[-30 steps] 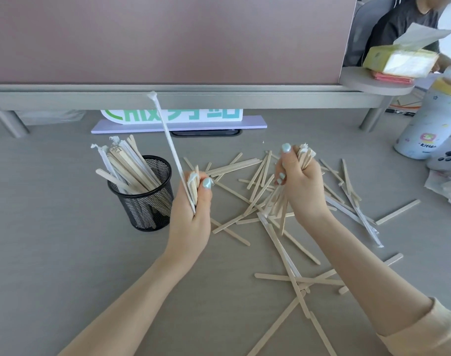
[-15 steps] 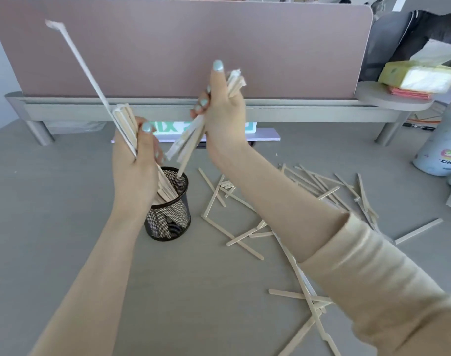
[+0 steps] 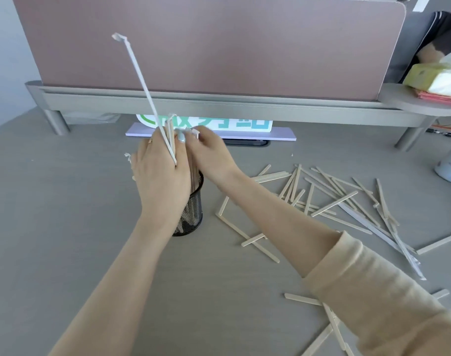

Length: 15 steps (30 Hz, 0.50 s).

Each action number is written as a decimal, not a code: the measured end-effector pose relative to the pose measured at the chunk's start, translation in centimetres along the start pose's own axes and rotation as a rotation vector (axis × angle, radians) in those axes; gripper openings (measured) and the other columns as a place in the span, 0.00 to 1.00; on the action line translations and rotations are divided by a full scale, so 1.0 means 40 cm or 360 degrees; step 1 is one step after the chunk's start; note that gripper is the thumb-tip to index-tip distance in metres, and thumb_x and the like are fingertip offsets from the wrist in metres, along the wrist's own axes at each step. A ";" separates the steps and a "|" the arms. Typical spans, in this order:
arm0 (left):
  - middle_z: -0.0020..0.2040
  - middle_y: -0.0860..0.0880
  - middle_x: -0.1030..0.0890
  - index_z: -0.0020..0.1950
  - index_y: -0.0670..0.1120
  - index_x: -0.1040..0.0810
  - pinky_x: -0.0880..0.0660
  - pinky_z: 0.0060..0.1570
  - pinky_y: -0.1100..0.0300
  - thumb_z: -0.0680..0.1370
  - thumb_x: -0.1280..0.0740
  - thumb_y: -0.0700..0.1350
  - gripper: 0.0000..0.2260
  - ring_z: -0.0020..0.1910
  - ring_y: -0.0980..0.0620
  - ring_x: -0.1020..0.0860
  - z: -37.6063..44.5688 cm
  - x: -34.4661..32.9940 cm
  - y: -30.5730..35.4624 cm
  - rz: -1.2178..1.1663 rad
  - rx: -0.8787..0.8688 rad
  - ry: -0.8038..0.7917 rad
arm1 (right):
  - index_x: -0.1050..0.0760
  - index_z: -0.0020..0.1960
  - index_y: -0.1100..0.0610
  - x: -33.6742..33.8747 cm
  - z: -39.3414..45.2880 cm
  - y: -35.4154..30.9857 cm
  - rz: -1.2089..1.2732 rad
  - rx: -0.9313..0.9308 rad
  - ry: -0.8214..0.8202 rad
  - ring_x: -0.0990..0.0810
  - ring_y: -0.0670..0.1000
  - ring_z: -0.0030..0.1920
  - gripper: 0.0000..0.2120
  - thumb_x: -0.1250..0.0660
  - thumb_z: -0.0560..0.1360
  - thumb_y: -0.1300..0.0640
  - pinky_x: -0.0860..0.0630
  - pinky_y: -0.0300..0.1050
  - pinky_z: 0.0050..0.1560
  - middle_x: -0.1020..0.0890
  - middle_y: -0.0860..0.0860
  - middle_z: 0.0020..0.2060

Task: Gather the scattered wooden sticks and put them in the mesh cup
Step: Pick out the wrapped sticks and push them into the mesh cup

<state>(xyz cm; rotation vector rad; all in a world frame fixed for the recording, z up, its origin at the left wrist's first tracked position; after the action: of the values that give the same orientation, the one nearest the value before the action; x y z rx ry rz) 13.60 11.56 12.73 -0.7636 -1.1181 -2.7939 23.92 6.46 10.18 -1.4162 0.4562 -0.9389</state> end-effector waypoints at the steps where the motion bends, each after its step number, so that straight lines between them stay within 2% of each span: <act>1: 0.44 0.42 0.22 0.49 0.40 0.26 0.41 0.46 0.56 0.77 0.47 0.48 0.15 0.48 0.41 0.29 -0.001 -0.004 0.003 0.0026 -0.0014 -0.0022 | 0.26 0.42 0.56 0.018 0.001 -0.010 0.0155 -0.0022 0.0034 0.27 0.46 0.39 0.11 0.39 0.75 0.49 0.32 0.35 0.40 0.25 0.48 0.37; 3: 0.40 0.44 0.24 0.46 0.41 0.28 0.42 0.46 0.56 0.75 0.50 0.52 0.17 0.44 0.44 0.32 -0.002 -0.010 0.008 0.0053 -0.0032 -0.0052 | 0.23 0.52 0.55 0.038 0.002 -0.050 0.0350 -0.0011 0.0011 0.24 0.46 0.54 0.17 0.41 0.75 0.44 0.33 0.33 0.47 0.21 0.46 0.48; 5: 0.40 0.43 0.24 0.47 0.41 0.27 0.44 0.44 0.59 0.74 0.51 0.52 0.19 0.45 0.43 0.31 -0.003 -0.013 0.011 0.0094 -0.0061 -0.0059 | 0.23 0.57 0.54 0.040 0.002 -0.110 0.0298 0.0085 -0.0098 0.25 0.47 0.59 0.19 0.44 0.77 0.43 0.35 0.30 0.48 0.21 0.46 0.53; 6: 0.42 0.42 0.23 0.49 0.40 0.26 0.46 0.43 0.60 0.74 0.49 0.51 0.18 0.47 0.42 0.30 -0.004 -0.016 0.011 0.0120 -0.0072 -0.0065 | 0.23 0.56 0.54 0.035 0.003 -0.140 0.0230 0.0149 -0.0155 0.24 0.48 0.58 0.19 0.44 0.78 0.43 0.35 0.29 0.49 0.20 0.47 0.52; 8: 0.44 0.41 0.22 0.50 0.41 0.26 0.47 0.42 0.61 0.76 0.47 0.49 0.15 0.48 0.41 0.29 -0.005 -0.022 0.010 0.0145 -0.0081 -0.0080 | 0.20 0.51 0.55 0.018 0.000 -0.191 0.0044 0.0269 -0.0256 0.22 0.48 0.50 0.15 0.41 0.78 0.47 0.32 0.30 0.48 0.19 0.50 0.47; 11: 0.48 0.40 0.21 0.55 0.40 0.26 0.43 0.47 0.58 0.79 0.43 0.46 0.12 0.52 0.40 0.29 -0.007 -0.028 0.015 0.0190 -0.0080 -0.0124 | 0.21 0.42 0.52 -0.003 -0.007 -0.218 -0.0202 0.0418 -0.0346 0.31 0.43 0.36 0.11 0.40 0.78 0.53 0.34 0.28 0.37 0.25 0.47 0.37; 13: 0.49 0.41 0.21 0.55 0.40 0.28 0.40 0.51 0.55 0.78 0.40 0.45 0.10 0.53 0.40 0.29 -0.010 -0.029 0.017 0.0252 -0.0112 -0.0141 | 0.22 0.39 0.53 0.014 -0.007 -0.204 -0.0166 0.0426 -0.0243 0.33 0.38 0.29 0.13 0.41 0.79 0.55 0.36 0.28 0.33 0.27 0.41 0.28; 15: 0.52 0.43 0.23 0.56 0.41 0.30 0.40 0.53 0.53 0.74 0.35 0.45 0.14 0.54 0.41 0.31 -0.009 -0.016 0.017 0.0219 -0.0116 -0.0141 | 0.23 0.39 0.54 0.048 -0.007 -0.172 -0.0105 0.0399 -0.0054 0.33 0.39 0.26 0.14 0.42 0.79 0.56 0.35 0.28 0.30 0.29 0.42 0.25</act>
<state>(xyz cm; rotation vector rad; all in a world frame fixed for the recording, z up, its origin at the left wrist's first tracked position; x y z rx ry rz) 14.17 10.72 12.67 -0.9411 -0.9408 -2.7232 22.91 5.53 17.21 -1.2229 0.2573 -0.9876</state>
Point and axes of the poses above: each hand's wrist, its own z-axis towards the middle knuckle, its own x-axis out of the back of the hand, y = z × x, the point moved 9 cm from there along z, towards the middle knuckle
